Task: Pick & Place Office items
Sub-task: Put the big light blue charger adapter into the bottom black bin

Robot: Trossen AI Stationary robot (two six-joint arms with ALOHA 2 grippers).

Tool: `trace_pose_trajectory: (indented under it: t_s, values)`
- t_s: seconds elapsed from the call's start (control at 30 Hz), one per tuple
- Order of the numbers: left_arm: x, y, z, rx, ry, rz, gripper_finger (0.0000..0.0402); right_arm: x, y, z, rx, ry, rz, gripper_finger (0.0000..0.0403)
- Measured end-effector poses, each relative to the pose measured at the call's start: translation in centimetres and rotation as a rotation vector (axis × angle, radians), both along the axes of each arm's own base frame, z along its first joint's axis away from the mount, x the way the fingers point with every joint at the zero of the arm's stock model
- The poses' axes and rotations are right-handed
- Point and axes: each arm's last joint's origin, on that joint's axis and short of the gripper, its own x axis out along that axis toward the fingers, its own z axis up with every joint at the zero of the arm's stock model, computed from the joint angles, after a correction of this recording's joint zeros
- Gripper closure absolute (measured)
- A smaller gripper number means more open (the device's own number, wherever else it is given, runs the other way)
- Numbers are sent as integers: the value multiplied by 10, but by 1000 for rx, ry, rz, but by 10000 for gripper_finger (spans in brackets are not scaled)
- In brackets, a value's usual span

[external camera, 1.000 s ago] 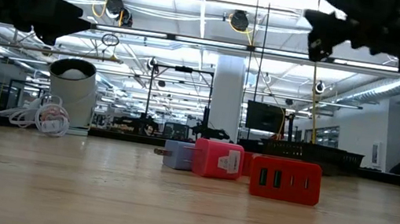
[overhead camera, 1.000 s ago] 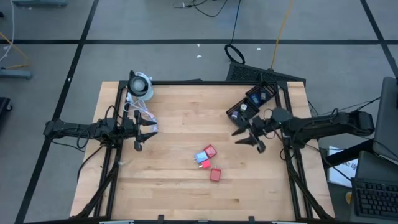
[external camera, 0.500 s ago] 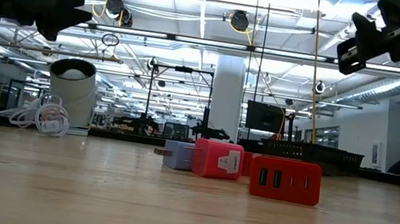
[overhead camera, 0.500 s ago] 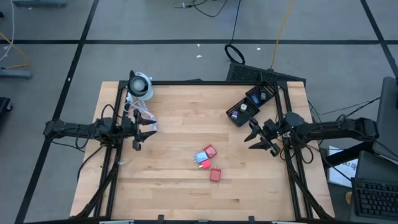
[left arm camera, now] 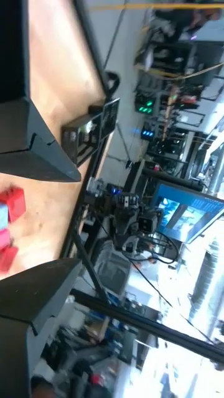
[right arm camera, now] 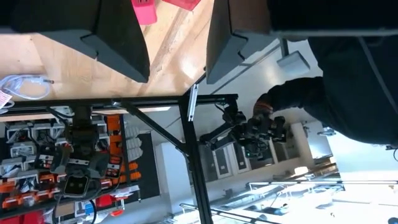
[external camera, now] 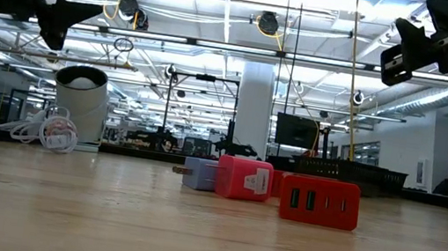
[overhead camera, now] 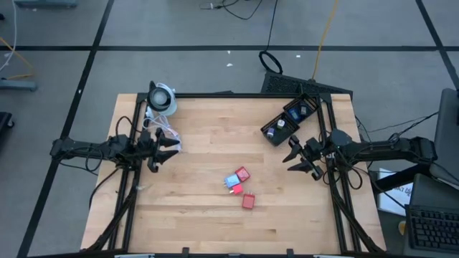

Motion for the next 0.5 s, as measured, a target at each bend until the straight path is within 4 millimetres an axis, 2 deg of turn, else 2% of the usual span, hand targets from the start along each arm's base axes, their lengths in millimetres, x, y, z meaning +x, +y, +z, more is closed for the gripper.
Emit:
trace_pose_trajectory:
  t_s: [0.13, 0.5]
  values:
    - [0, 0, 0, -101, -4, -20, 188, 0, 0, 0, 0, 0, 0, 257]
    - [0, 1, 1, -194, -22, -10, 188, 0, 0, 0, 0, 2, 0, 257]
